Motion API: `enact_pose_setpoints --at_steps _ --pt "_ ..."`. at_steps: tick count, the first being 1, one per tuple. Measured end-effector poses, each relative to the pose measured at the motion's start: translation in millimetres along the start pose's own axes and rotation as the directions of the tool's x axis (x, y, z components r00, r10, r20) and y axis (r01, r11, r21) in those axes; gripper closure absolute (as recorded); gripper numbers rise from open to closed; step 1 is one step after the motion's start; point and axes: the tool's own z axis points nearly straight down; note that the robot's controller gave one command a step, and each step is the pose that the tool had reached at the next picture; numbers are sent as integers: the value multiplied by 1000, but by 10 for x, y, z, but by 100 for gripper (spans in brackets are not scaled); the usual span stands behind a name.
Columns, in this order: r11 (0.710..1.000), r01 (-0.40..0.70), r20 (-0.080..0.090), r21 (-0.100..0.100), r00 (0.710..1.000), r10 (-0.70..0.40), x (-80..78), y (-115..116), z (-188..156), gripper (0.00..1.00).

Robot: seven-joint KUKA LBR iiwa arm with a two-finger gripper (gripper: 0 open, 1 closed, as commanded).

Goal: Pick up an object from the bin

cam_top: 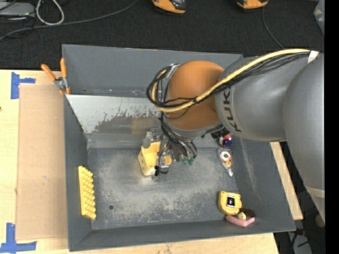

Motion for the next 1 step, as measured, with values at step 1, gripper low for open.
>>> enact_pose_setpoints --at_steps 1 --pt "978 209 3 0 978 -209 -170 167 233 0"
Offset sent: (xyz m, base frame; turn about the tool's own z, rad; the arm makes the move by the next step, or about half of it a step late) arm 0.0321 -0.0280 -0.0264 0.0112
